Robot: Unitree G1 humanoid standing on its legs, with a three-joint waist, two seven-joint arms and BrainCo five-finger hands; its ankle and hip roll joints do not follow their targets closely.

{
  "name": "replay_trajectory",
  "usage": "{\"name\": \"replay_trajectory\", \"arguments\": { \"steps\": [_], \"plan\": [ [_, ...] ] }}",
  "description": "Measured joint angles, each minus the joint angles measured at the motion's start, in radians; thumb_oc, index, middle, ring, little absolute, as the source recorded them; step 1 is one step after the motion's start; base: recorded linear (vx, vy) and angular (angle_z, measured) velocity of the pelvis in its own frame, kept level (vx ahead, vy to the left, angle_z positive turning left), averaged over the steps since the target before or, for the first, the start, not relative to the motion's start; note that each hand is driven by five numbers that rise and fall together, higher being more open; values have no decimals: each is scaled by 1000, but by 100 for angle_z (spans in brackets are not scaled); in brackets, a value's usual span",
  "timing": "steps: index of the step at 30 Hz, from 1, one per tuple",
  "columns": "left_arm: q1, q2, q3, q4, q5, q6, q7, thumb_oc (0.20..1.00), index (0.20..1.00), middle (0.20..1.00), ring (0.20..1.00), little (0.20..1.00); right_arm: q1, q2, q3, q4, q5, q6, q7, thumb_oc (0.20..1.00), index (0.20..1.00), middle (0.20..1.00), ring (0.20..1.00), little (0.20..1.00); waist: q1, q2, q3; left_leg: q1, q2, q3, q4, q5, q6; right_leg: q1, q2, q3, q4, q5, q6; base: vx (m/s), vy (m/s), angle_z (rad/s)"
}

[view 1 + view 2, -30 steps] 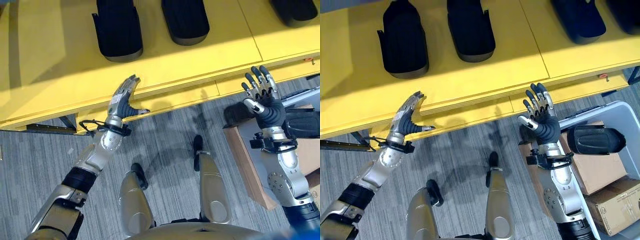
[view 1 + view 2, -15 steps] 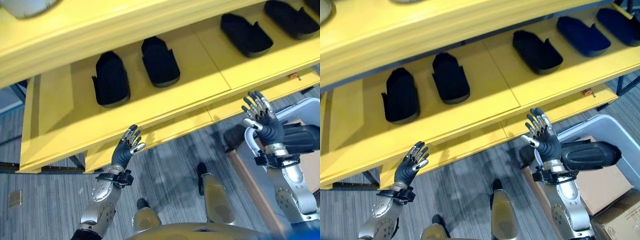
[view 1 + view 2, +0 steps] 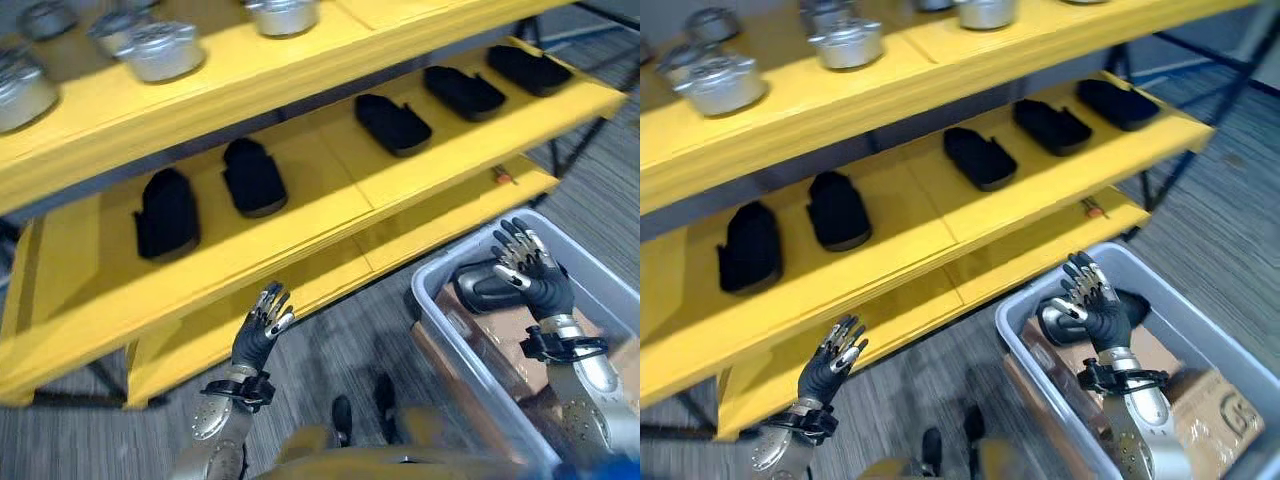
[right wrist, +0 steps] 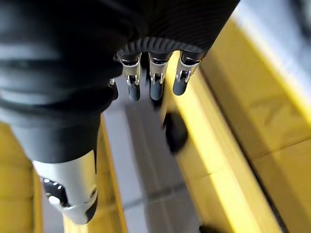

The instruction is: Move parts from the plastic box to the shelf.

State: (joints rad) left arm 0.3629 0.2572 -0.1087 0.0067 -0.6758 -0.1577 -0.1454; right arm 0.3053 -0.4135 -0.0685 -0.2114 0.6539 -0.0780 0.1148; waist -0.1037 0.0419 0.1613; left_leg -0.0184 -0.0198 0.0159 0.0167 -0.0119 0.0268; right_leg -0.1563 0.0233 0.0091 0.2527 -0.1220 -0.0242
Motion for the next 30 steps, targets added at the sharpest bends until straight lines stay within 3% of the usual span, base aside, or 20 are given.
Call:
{"name": "replay_trajectory", "arguments": {
  "steps": [4, 6, 9, 10, 11, 12, 13, 14, 15, 16, 17, 18, 20, 22, 26, 29, 30],
  "plan": [
    [21, 12, 7, -9, 0, 2, -1, 1000, 1000, 1000, 1000, 1000, 16, -20, -1, -5, 1, 11, 2, 1000, 1000, 1000, 1000, 1000, -13, 11, -16, 9, 7, 12, -16, 20, -2, 6, 10, 16, -34, 23, 1, 42, 111, -19],
    [29, 27, 10, -9, 1, 4, 1, 1000, 1000, 1000, 1000, 1000, 25, -17, 3, -9, 2, 18, 7, 1000, 1000, 1000, 1000, 1000, -11, 14, -23, 19, -1, 51, -15, 23, 5, 10, 17, 71, -57, 50, 34, -2, 159, -57],
    [-13, 46, 13, -9, 2, 6, 2, 1000, 1000, 1000, 1000, 1000, 14, -21, 12, -16, 3, 21, 10, 1000, 1000, 1000, 1000, 1000, -26, 6, -20, 36, -12, 135, -50, 22, 26, -8, 9, 131, -78, 72, 43, -90, 126, -84],
    [-28, 58, 11, -9, 4, 5, 5, 1000, 1000, 1000, 1000, 1000, 11, -19, 21, -17, 2, 21, 8, 1000, 1000, 1000, 1000, 1000, -40, -7, -11, 34, -24, 165, -46, 26, 31, -18, 15, 158, -82, 99, 70, -164, 90, -117],
    [-28, 81, 18, -9, 21, 0, 30, 1000, 1000, 1000, 1000, 1000, -51, -20, 77, -9, 3, 27, 4, 1000, 1000, 1000, 1000, 1000, -28, -10, 6, 28, -6, 229, -36, 25, 34, -31, 39, 199, -127, 179, 157, -51, 28, -318],
    [-32, 139, 43, -1, 25, 0, 45, 1000, 1000, 1000, 1000, 1000, -197, -3, 198, 18, 2, 28, 3, 1000, 1000, 1000, 1000, 1000, 61, -25, 37, -3, 62, 375, 5, -6, 41, -78, 1, -31, -154, 242, 214, 40, -12, -342],
    [-64, 132, 62, 17, 30, 5, 61, 1000, 1000, 1000, 1000, 1000, -213, 2, 209, -2, 2, 29, 1, 1000, 1000, 1000, 1000, 1000, 56, -26, 47, -5, 52, 412, 10, -17, 56, -63, -138, -302, -66, 163, 145, 87, -34, -280],
    [-67, 100, 78, 12, 30, 2, 67, 1000, 1000, 1000, 1000, 1000, -210, 1, 209, -7, 3, 29, -3, 1000, 1000, 1000, 1000, 1000, 52, -17, 47, 15, 39, 413, -1, -22, 62, -18, -240, -488, -43, 120, 125, 75, -106, -99],
    [-58, 87, 79, 7, 30, -2, 68, 1000, 1000, 1000, 1000, 1000, -211, 2, 204, -7, 2, 30, -3, 1000, 1000, 1000, 1000, 1000, 63, -9, 47, 44, 36, 448, -23, -31, 46, 32, -304, -534, -62, 124, 131, 88, -149, -84],
    [-50, 82, 90, 4, 30, -2, 68, 1000, 1000, 1000, 1000, 1000, -216, 1, 208, -7, 2, 33, -3, 1000, 1000, 1000, 1000, 1000, 70, -7, 44, 52, 37, 479, -35, -25, 8, 40, -326, -514, -86, 130, 146, 107, -208, -125],
    [-20, 83, 107, 6, 30, 0, 69, 1000, 1000, 1000, 1000, 1000, -237, -5, 216, -8, 2, 40, -3, 1000, 1000, 1000, 1000, 1000, 85, -11, 42, 53, 37, 524, -38, -21, 0, 23, -349, -491, -109, 139, 190, 126, -210, -102],
    [-19, 68, 109, 12, 30, 7, 70, 1000, 1000, 1000, 1000, 1000, -226, -37, 206, -5, 2, 43, -4, 1000, 1000, 1000, 1000, 1000, 81, -6, 40, 51, 47, 538, -36, -16, -15, 21, -336, -480, -123, 191, 197, 191, -244, -68],
    [-12, 36, 105, 12, 32, 12, 67, 1000, 1000, 1000, 1000, 1000, -150, -69, 163, -8, 2, 50, -4, 1000, 1000, 1000, 1000, 1000, 64, 21, 17, 52, 97, 459, -31, -1, -45, 47, -242, -439, -165, 168, 146, 248, -320, -25],
    [-18, 22, 57, 13, 33, 17, 64, 1000, 1000, 1000, 1000, 1000, -65, -86, 115, -10, 3, 50, -2, 1000, 1000, 1000, 1000, 1000, 41, 41, -6, 49, 147, 436, -7, 8, -57, 63, -189, -446, -160, 137, 98, 177, -312, -3],
    [-79, 21, -9, 41, 35, 22, 60, 1000, 1000, 1000, 1000, 1000, -30, -78, 36, -6, 4, 49, -14, 1000, 1000, 1000, 1000, 1000, 25, 46, -5, -16, 192, 381, 99, 38, -80, 52, -165, -468, -129, 89, 41, 58, -207, 14],
    [-82, 26, -8, 38, 37, 22, 59, 1000, 1000, 1000, 1000, 1000, -39, -78, 36, -9, 13, 48, -14, 1000, 1000, 1000, 1000, 1000, 42, 3, 20, -110, 216, 308, 271, 127, -158, 50, -175, -459, -137, 64, 9, -10, -108, -6],
    [-82, 27, -9, 36, 37, 22, 60, 1000, 1000, 1000, 1000, 1000, -39, -78, 35, -9, 22, 47, -14, 1000, 1000, 1000, 1000, 1000, 48, -8, 32, -155, 211, 235, 338, 130, -164, 51, -171, -458, -141, 68, -9, 101, 94, -12]
  ]
}}
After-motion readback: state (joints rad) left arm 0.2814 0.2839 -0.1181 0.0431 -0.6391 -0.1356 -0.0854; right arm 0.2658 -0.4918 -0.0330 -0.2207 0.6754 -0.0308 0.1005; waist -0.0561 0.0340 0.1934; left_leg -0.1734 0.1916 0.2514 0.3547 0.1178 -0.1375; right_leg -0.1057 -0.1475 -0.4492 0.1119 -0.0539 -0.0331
